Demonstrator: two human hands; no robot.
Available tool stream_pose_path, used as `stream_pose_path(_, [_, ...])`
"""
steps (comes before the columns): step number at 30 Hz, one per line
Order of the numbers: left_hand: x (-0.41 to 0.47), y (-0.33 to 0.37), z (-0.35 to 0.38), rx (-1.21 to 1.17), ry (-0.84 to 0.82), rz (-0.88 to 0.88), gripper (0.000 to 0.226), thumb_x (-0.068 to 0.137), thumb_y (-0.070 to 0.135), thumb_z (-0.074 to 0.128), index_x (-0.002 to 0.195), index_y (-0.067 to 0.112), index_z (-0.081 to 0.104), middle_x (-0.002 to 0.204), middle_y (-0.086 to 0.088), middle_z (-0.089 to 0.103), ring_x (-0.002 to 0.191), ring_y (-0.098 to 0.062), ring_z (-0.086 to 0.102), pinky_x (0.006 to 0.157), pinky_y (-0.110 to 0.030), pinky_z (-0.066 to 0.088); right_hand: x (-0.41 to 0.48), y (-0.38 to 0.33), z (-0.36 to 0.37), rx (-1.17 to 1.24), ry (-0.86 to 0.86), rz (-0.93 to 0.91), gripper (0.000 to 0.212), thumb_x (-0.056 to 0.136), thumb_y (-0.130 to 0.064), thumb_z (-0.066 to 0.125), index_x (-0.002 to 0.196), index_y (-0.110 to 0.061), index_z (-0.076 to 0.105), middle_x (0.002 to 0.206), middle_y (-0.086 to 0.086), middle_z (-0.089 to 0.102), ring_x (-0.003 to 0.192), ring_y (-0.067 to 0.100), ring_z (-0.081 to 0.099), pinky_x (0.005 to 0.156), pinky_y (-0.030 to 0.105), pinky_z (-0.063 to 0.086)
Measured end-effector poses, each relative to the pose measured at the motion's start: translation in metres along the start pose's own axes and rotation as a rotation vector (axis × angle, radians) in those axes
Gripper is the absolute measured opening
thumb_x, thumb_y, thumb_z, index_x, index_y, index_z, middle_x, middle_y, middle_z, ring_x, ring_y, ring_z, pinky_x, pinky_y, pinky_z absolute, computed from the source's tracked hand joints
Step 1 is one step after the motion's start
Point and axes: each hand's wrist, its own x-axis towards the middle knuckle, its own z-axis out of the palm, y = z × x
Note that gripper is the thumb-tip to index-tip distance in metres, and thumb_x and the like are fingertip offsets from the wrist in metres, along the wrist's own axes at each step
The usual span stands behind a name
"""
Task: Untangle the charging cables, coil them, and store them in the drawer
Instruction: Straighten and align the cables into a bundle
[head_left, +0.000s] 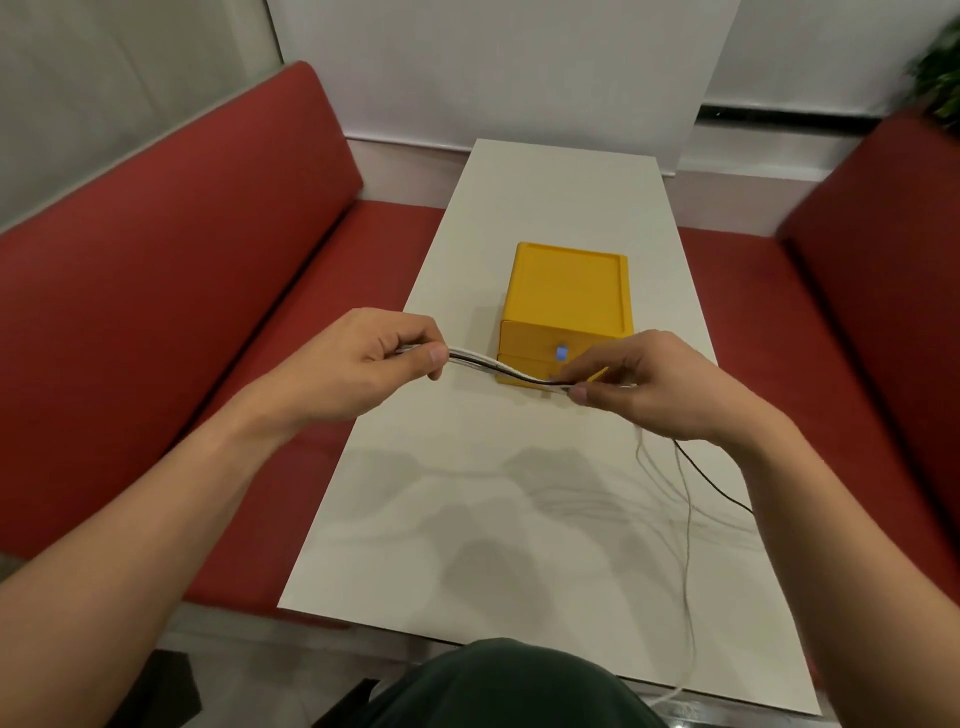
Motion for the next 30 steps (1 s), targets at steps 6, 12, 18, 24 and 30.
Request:
stream_pose_path(6, [0.003, 0.024, -0.004, 0.072, -0.071, 0.062, 0.026, 0.098, 0.04, 0.055, 0.08, 0.025, 0.066, 0.067, -0.014, 0.051, 0.057, -0.017, 0.038, 0.055, -0.042, 0.036, 0.002, -0.022, 0.013, 0.37, -0.085, -0.13, 0.025, 0.099, -0.027, 0.067, 0.122, -0.021, 0.075, 0.114, -0.01, 0.077, 0.111, 0.005, 0.071, 0.099, 0.022, 0.052])
stream_pose_path(12, [0.0, 0.035, -0.013, 0.106, -0.107, 0.078, 0.026, 0.103, 0.027, 0.06, 0.078, 0.024, 0.065, 0.056, 0.006, 0.04, 0.051, -0.009, 0.033, 0.049, -0.025, 0.028, 0.007, -0.028, 0.026, 0.465, -0.083, -0.183, 0.01, 0.096, -0.014, 0.071, 0.102, -0.015, 0.078, 0.098, 0.007, 0.079, 0.098, 0.023, 0.075, 0.085, 0.023, 0.056])
stream_pose_path(18, [-0.001, 0.032, -0.013, 0.201, -0.072, 0.033, 0.027, 0.103, 0.024, 0.059, 0.076, 0.024, 0.063, 0.049, 0.01, 0.04, 0.047, -0.011, 0.036, 0.048, -0.019, 0.026, 0.011, -0.042, 0.028, 0.227, -0.102, -0.179, 0.013, 0.105, -0.019, 0.059, 0.114, -0.02, 0.068, 0.096, -0.004, 0.079, 0.082, 0.013, 0.073, 0.08, 0.03, 0.058])
stream_pose_path(24, [0.003, 0.031, -0.021, 0.27, -0.061, 0.06, 0.028, 0.104, 0.025, 0.061, 0.076, 0.027, 0.062, 0.051, 0.01, 0.042, 0.048, -0.011, 0.038, 0.048, -0.02, 0.028, 0.013, -0.055, 0.011, 0.054, -0.198, -0.136, 0.015, 0.105, -0.029, 0.059, 0.104, -0.022, 0.072, 0.083, -0.004, 0.075, 0.072, 0.011, 0.072, 0.072, 0.028, 0.054])
stream_pose_path(30, [0.005, 0.018, -0.02, 0.392, -0.009, 0.102, 0.027, 0.103, 0.031, 0.059, 0.076, 0.029, 0.061, 0.054, 0.011, 0.05, 0.05, -0.012, 0.045, 0.052, -0.029, 0.033, 0.022, -0.039, 0.002, -0.131, -0.2, -0.135, 0.018, 0.105, -0.036, 0.056, 0.095, -0.023, 0.065, 0.07, -0.001, 0.061, 0.055, 0.011, 0.064, 0.058, 0.019, 0.043])
